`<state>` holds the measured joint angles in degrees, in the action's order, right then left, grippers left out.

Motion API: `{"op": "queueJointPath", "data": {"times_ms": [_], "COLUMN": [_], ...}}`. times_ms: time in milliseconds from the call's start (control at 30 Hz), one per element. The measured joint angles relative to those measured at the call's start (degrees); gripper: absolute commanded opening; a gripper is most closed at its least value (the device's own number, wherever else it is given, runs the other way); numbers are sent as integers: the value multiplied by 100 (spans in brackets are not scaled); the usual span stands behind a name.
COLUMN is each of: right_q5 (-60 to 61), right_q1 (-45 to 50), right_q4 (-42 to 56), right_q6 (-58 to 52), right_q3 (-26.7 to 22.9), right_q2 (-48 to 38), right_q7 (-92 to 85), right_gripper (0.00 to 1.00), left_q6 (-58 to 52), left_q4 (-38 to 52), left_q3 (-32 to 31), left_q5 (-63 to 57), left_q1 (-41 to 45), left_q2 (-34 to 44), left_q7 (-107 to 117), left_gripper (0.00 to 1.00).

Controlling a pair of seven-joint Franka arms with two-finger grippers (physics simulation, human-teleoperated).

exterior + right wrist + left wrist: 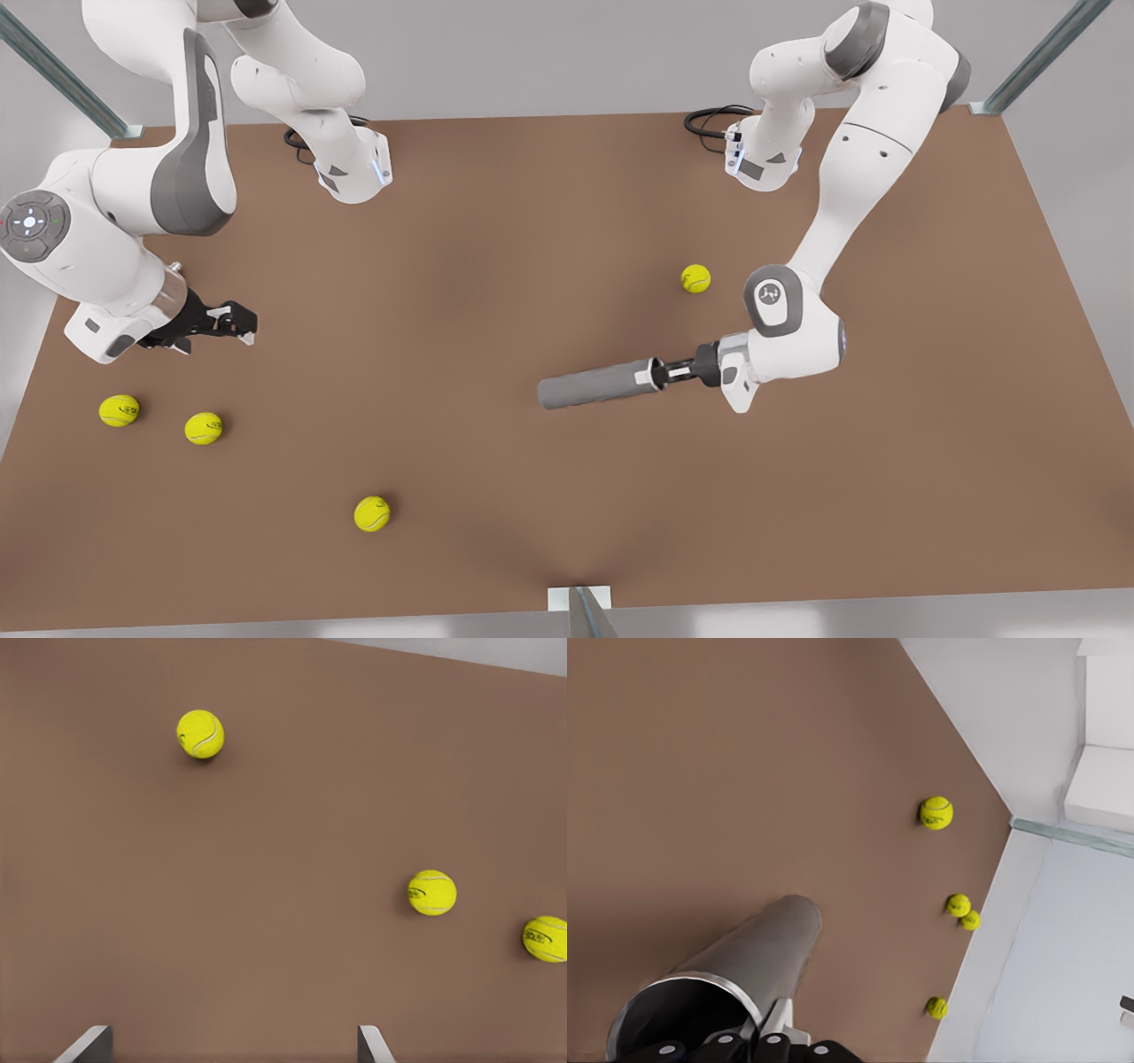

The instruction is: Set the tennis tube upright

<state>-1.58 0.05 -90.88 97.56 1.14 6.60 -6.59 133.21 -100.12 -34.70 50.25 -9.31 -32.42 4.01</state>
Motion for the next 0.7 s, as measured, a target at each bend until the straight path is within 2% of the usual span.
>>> {"op": "queueJointPath", "data": {"times_ms": [700], "right_q5": [0], "right_q1": [12], "right_q4": [0], "right_q6": [-26], "right_q3": [0], "right_q2": [9], "right_q7": [0], "right_gripper": [100], "left_q6": [-208], "left_q4": [1], "left_q3": [16], "left_q5": [-1934], "left_q1": [-54], "left_q2": [632], "left_q7": [1420], "left_gripper": [21]}}
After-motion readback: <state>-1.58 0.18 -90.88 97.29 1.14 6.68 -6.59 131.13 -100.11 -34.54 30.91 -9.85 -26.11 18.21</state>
